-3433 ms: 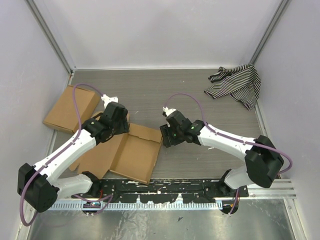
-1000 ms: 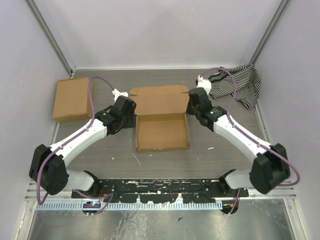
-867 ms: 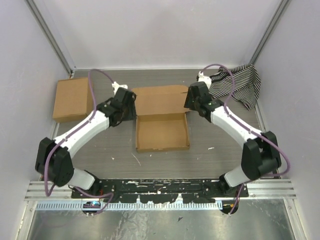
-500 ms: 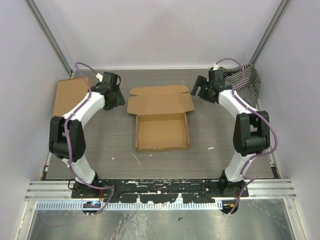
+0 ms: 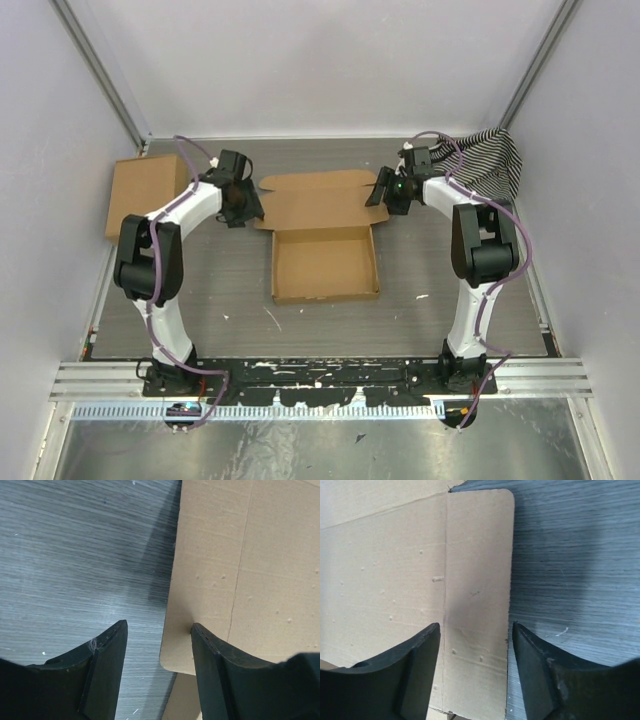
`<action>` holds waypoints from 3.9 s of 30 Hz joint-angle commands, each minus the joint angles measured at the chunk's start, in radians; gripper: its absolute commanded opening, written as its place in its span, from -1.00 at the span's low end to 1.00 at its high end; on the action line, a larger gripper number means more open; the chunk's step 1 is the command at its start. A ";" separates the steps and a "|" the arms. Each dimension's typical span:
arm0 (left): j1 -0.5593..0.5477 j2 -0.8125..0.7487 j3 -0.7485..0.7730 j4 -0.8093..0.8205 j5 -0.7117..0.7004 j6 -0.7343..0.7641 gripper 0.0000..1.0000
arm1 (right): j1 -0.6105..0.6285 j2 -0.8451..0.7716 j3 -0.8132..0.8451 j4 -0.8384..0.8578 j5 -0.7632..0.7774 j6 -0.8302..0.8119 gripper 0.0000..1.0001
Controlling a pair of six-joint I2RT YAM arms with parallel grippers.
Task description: Fold the paper box
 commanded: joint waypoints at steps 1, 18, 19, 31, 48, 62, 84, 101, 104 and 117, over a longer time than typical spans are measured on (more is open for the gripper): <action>0.000 0.030 0.040 0.034 0.051 -0.009 0.20 | 0.002 -0.038 0.000 0.041 -0.061 -0.016 0.16; -0.031 0.060 0.118 0.011 0.056 -0.002 0.02 | 0.087 -0.074 0.095 -0.101 0.123 -0.087 -0.56; -0.043 0.059 0.130 0.002 0.037 0.005 0.02 | 0.102 -0.075 0.103 -0.113 0.151 -0.095 -0.57; -0.176 0.107 0.248 -0.079 -0.093 0.067 0.01 | 0.238 -0.036 0.198 -0.216 0.361 -0.142 -0.59; -0.243 0.195 0.289 -0.113 -0.117 0.073 0.00 | 0.345 0.055 0.251 -0.284 0.474 -0.132 -0.60; -0.260 0.187 0.297 -0.130 -0.155 0.080 -0.01 | 0.451 0.086 0.340 -0.382 0.805 -0.089 -0.40; -0.266 0.186 0.312 -0.153 -0.196 0.085 -0.01 | 0.543 0.131 0.366 -0.427 0.991 -0.072 -0.43; -0.266 -0.031 0.071 0.087 -0.351 0.148 -1.00 | 0.297 -0.115 0.245 -0.299 0.551 -0.115 -0.04; -0.266 -0.128 -0.059 0.243 -0.342 0.157 -1.00 | 0.264 -0.147 0.245 -0.292 0.450 -0.153 -0.03; -0.278 -0.466 -0.557 0.840 -0.412 0.141 -1.00 | 0.209 -0.187 0.293 -0.390 0.331 -0.109 -0.02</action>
